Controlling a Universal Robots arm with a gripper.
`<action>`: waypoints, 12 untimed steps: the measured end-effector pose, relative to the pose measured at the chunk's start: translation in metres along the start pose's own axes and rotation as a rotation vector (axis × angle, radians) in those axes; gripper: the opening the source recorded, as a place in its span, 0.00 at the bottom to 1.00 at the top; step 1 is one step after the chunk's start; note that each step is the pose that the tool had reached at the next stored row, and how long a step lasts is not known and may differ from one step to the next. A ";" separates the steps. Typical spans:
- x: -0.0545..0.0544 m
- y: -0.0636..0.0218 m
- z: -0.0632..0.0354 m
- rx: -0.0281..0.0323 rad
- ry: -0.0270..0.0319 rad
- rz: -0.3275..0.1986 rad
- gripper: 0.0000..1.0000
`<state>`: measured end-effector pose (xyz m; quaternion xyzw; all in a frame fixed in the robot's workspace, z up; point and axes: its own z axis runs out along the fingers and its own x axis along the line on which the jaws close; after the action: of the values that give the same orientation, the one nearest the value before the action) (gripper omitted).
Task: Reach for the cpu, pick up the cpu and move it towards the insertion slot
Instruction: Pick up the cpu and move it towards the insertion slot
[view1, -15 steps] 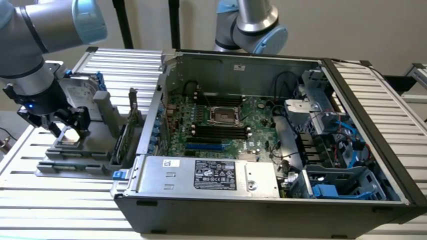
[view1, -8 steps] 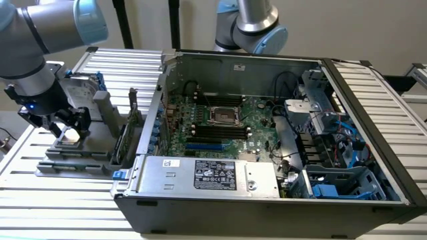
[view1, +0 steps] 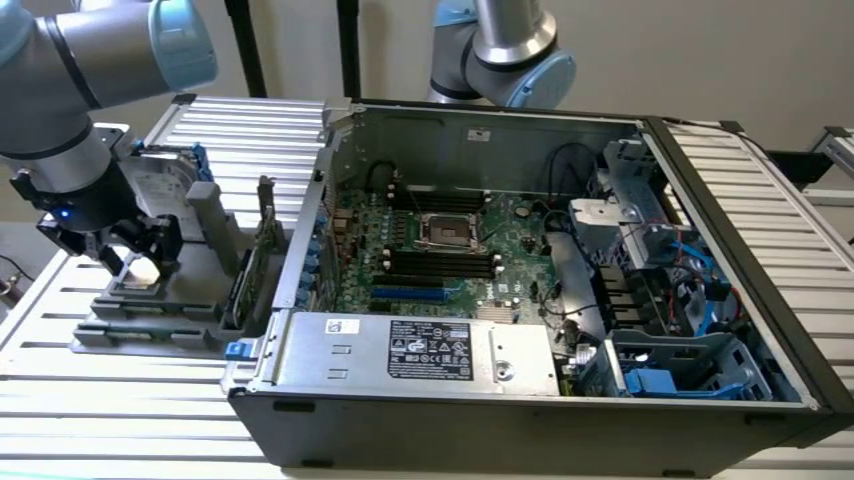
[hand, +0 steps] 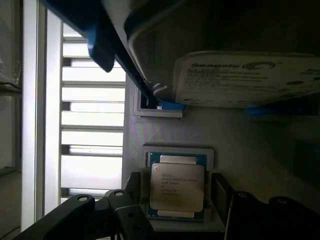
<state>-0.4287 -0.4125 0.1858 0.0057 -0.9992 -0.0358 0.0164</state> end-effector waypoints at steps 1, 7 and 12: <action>0.000 0.0000 0.0001 -0.0001 0.0002 0.000 0.67; -0.001 0.0000 0.0006 -0.0001 0.0012 0.000 0.67; -0.001 -0.0001 0.0007 -0.0001 0.0021 0.000 0.59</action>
<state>-0.4279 -0.4125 0.1850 0.0057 -0.9992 -0.0358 0.0174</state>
